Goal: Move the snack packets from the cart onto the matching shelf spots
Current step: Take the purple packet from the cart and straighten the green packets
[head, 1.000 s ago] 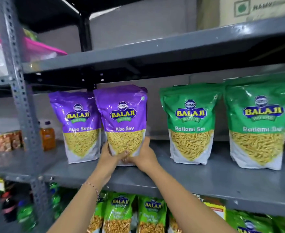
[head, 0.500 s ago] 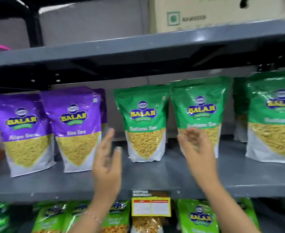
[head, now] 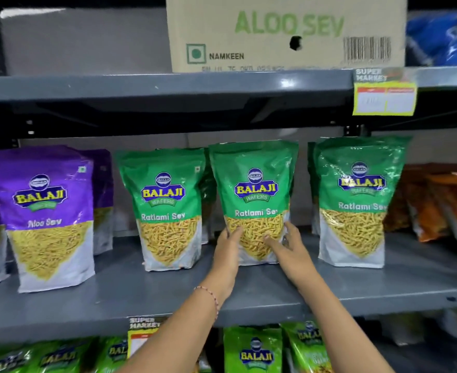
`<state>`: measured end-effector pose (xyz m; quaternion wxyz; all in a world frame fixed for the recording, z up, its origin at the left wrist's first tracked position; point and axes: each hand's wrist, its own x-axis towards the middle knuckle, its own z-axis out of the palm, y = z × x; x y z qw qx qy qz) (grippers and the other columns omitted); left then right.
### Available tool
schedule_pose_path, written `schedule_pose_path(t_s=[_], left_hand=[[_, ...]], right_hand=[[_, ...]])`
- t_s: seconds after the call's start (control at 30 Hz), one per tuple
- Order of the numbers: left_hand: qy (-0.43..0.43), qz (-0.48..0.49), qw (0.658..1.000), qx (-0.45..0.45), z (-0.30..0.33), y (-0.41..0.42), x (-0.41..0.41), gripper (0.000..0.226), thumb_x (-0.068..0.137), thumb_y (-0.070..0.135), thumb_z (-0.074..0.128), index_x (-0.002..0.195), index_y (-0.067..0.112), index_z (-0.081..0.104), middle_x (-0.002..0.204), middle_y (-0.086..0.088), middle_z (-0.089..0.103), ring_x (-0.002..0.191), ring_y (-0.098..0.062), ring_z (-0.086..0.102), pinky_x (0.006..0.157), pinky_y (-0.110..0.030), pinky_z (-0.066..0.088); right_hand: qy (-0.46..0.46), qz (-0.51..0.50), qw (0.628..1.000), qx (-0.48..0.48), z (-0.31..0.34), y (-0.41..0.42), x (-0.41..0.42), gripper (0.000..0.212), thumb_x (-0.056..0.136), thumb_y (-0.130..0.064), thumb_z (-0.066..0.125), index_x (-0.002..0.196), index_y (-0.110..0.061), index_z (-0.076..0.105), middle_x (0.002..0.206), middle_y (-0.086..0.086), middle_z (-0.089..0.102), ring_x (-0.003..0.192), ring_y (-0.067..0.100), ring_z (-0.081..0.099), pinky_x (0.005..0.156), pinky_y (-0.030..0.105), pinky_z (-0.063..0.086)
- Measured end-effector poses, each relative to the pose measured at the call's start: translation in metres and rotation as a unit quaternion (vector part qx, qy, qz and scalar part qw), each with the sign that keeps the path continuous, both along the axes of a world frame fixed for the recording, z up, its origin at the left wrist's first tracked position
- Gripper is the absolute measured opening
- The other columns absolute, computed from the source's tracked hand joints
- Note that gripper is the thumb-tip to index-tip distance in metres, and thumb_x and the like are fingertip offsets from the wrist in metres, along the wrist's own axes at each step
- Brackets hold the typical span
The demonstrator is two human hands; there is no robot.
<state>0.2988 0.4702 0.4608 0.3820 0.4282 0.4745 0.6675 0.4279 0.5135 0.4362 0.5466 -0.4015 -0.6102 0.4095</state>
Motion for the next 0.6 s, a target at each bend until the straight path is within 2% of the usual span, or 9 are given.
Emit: schedule_pose_path(t_s=[0.07, 0.13, 0.23, 0.4, 0.47, 0.53, 0.6], left_hand=[[0.016, -0.004, 1.0, 0.004, 0.001, 0.002, 0.001, 0.031, 0.098, 0.02, 0.046, 0.127, 0.011, 0.053, 0.114, -0.003, 0.06, 0.087, -0.004, 0.055, 0.07, -0.02, 0.042], [0.03, -0.006, 1.0, 0.0, 0.0, 0.005, 0.004, 0.031, 0.099, 0.019, 0.045, 0.127, 0.011, 0.055, 0.117, -0.001, 0.063, 0.086, 0.001, 0.056, 0.065, -0.013, 0.043], [0.052, -0.015, 0.999, -0.003, -0.004, 0.007, 0.01, 0.03, 0.099, 0.02, 0.046, 0.126, 0.013, 0.056, 0.116, 0.004, 0.065, 0.088, 0.005, 0.058, 0.059, -0.004, 0.045], [0.059, -0.028, 0.998, -0.003, -0.009, 0.008, 0.017, 0.034, 0.094, 0.027, 0.053, 0.127, 0.02, 0.056, 0.124, 0.0, 0.069, 0.11, -0.014, 0.065, 0.084, -0.025, 0.051], [0.063, -0.037, 0.997, -0.012, -0.009, 0.006, 0.018, 0.036, 0.093, 0.029, 0.054, 0.128, 0.023, 0.055, 0.124, 0.0, 0.069, 0.114, -0.016, 0.065, 0.091, -0.029, 0.051], [0.074, -0.046, 0.996, -0.022, -0.007, 0.0, 0.019, 0.041, 0.093, 0.032, 0.054, 0.133, 0.024, 0.049, 0.132, 0.001, 0.063, 0.124, -0.019, 0.059, 0.094, -0.028, 0.048], [0.081, -0.036, 0.996, -0.029, -0.002, -0.011, 0.016, 0.063, 0.094, 0.038, 0.052, 0.149, 0.021, 0.029, 0.149, 0.002, 0.044, 0.14, -0.02, 0.041, 0.105, -0.031, 0.037]], right_hand=[[0.024, -0.011, 1.0, 0.007, 0.0, 0.0, 0.002, 0.075, 0.086, -0.044, 0.066, 0.149, -0.029, 0.027, 0.154, 0.001, 0.038, 0.141, 0.021, 0.037, 0.113, 0.042, 0.035], [0.041, -0.016, 0.999, 0.014, 0.0, 0.0, 0.004, 0.068, 0.09, -0.041, 0.063, 0.148, -0.027, 0.029, 0.148, 0.001, 0.042, 0.137, 0.02, 0.041, 0.106, 0.037, 0.037], [0.07, -0.03, 0.997, 0.029, 0.0, -0.003, 0.006, 0.058, 0.094, -0.035, 0.059, 0.145, -0.023, 0.034, 0.128, -0.004, 0.048, 0.115, 0.014, 0.045, 0.093, 0.031, 0.034], [0.082, -0.065, 0.993, 0.046, -0.003, -0.001, 0.007, 0.057, 0.094, -0.035, 0.058, 0.144, -0.022, 0.034, 0.128, -0.007, 0.05, 0.115, 0.014, 0.049, 0.093, 0.03, 0.036], [0.079, -0.068, 0.993, 0.051, -0.002, -0.003, 0.009, 0.056, 0.095, -0.035, 0.057, 0.144, -0.022, 0.034, 0.128, -0.009, 0.05, 0.114, 0.013, 0.049, 0.093, 0.03, 0.036], [0.075, -0.07, 0.994, 0.047, -0.001, -0.007, 0.008, 0.055, 0.095, -0.037, 0.056, 0.143, -0.023, 0.034, 0.126, -0.009, 0.05, 0.114, 0.014, 0.049, 0.092, 0.03, 0.035], [0.058, -0.096, 0.993, 0.048, 0.002, -0.012, 0.009, 0.052, 0.095, -0.039, 0.055, 0.141, -0.022, 0.038, 0.125, -0.005, 0.053, 0.114, 0.018, 0.053, 0.089, 0.031, 0.037]])
